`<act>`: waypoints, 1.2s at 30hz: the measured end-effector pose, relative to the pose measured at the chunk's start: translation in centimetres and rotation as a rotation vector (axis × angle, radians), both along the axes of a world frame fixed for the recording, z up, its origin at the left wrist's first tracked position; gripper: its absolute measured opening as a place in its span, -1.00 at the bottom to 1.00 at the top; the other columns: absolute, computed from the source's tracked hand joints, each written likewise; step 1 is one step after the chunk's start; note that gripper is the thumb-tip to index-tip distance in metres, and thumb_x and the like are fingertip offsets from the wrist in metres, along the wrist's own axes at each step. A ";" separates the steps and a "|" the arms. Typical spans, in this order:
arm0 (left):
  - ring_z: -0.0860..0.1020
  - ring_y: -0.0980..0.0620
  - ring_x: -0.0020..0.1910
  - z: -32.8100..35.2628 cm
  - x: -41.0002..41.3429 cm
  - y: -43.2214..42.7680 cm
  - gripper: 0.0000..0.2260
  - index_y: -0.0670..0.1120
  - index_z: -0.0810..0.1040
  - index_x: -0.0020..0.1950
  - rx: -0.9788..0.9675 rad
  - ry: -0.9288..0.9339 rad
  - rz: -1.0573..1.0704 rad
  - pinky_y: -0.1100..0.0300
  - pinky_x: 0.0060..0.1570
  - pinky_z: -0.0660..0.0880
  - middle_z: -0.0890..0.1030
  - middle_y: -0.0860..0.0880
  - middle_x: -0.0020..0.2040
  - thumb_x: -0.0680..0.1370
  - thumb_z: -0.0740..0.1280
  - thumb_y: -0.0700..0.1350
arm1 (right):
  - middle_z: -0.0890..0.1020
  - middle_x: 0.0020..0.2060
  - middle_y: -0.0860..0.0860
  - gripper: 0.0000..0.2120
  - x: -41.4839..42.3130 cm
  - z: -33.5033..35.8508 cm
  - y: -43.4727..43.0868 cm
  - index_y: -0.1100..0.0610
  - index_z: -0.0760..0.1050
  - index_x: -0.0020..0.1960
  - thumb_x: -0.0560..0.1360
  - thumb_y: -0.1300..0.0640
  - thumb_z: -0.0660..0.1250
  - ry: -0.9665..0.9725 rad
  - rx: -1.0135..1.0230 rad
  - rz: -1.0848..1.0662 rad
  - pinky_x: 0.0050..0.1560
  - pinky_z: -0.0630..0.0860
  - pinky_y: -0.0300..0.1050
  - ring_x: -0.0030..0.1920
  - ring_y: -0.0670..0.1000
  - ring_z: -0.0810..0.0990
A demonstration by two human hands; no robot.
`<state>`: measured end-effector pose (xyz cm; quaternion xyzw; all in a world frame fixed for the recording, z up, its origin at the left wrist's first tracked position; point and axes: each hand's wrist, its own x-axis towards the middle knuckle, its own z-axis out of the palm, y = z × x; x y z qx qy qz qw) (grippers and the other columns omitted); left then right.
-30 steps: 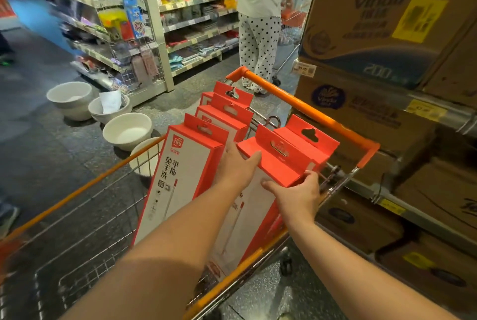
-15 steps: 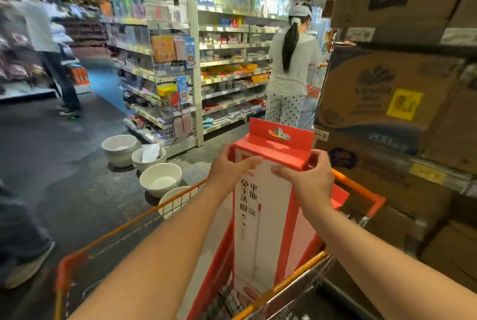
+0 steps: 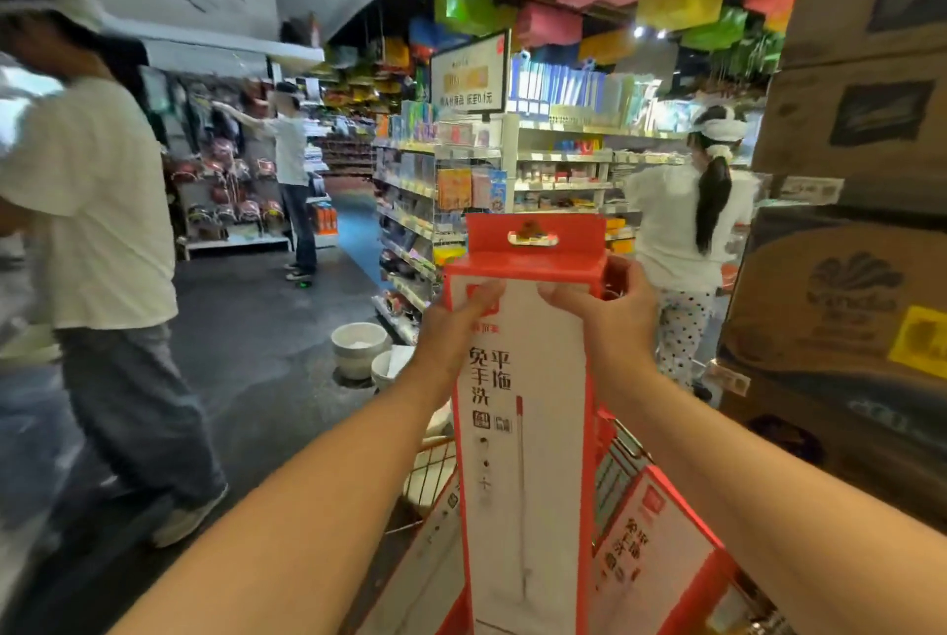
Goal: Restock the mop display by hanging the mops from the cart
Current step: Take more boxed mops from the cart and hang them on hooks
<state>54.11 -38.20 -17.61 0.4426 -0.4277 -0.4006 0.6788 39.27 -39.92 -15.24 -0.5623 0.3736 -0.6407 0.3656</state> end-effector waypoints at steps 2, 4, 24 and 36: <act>0.65 0.06 -0.36 1.0 -0.2 0.9 -0.91 -0.06 0.58 -0.12 -0.016 0.001 0.115 0.25 -0.37 0.53 0.67 0.00 -0.35 0.51 0.39 -0.05 | 0.64 -0.09 -0.04 -0.52 0.1 0.9 -0.1 0.00 0.48 0.01 0.20 0.19 0.61 -0.017 -0.025 0.077 -0.01 0.60 0.06 -0.08 0.00 0.64; 0.65 0.09 -0.38 1.9 -0.5 1.9 -0.85 -0.09 0.61 -0.11 -0.029 -0.001 0.208 0.28 -0.39 0.52 0.67 0.00 -0.33 0.51 0.39 -0.02 | 0.63 -0.12 -0.07 -0.58 0.1 1.8 -0.1 -0.06 0.47 -0.04 0.25 0.20 0.59 -0.018 -0.056 0.154 -0.09 0.60 -0.06 -0.12 -0.06 0.64; 0.62 0.09 -0.18 7.9 1.8 22.0 -0.81 -0.03 0.61 -0.09 -0.078 -0.134 1.093 0.25 -0.21 0.47 0.66 0.02 -0.18 0.45 0.44 0.07 | 0.66 -0.19 -0.11 -0.77 10.5 4.4 11.6 -0.01 0.59 -0.08 0.38 -0.13 0.44 -0.069 -0.081 0.793 -0.06 0.53 -0.08 -0.13 -0.06 0.63; 0.65 0.04 -0.05 7.4 0.9 41.7 -0.44 0.03 0.63 -0.14 0.027 -0.241 1.451 0.08 0.04 0.53 0.69 0.04 -0.13 0.07 0.33 0.40 | 0.68 -0.20 -0.09 -0.56 13.9 3.8 29.7 -0.03 0.62 -0.11 0.23 -0.33 0.31 -0.023 -0.125 1.107 0.00 0.56 0.05 -0.14 -0.08 0.62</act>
